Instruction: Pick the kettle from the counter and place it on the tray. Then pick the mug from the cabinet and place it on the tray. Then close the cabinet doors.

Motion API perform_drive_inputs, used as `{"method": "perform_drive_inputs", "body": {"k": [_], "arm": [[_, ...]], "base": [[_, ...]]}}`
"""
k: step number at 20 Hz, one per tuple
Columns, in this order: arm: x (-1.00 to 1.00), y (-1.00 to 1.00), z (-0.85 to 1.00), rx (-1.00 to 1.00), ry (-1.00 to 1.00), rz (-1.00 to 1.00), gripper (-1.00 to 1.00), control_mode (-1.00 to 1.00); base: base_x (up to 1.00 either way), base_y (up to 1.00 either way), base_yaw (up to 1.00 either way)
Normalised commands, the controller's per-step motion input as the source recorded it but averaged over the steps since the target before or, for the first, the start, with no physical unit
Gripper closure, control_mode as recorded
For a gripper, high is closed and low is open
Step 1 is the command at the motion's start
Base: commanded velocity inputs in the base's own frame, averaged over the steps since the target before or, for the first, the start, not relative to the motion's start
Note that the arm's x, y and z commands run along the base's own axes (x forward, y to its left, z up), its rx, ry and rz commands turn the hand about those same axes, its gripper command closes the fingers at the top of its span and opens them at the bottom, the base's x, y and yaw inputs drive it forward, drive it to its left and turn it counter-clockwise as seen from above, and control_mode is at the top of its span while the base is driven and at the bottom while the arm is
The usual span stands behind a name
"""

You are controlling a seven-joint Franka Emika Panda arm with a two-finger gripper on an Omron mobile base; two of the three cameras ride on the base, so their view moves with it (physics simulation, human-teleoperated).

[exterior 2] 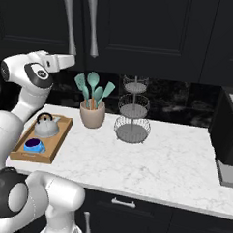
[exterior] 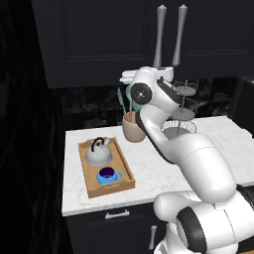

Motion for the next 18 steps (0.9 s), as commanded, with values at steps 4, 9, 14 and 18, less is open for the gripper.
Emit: {"method": "perform_drive_inputs", "body": {"k": [4, 9, 14, 18], "arm": [[0.99, 0.0, 0.03, 0.22, 0.0, 0.13, -1.0, -1.0], [0.97, 0.0, 0.0, 0.18, 0.02, 0.12, -1.0, -1.0], [0.96, 0.0, 0.0, 0.15, 0.05, 0.1, -1.0, -1.0], [0.9, 0.0, 0.0, 0.12, 0.07, 0.1, -1.0, -1.0]], "base": [[0.0, 0.0, 0.0], [0.0, 0.0, 0.0], [0.0, 0.0, 0.0], [0.0, 0.0, 0.0]]}}
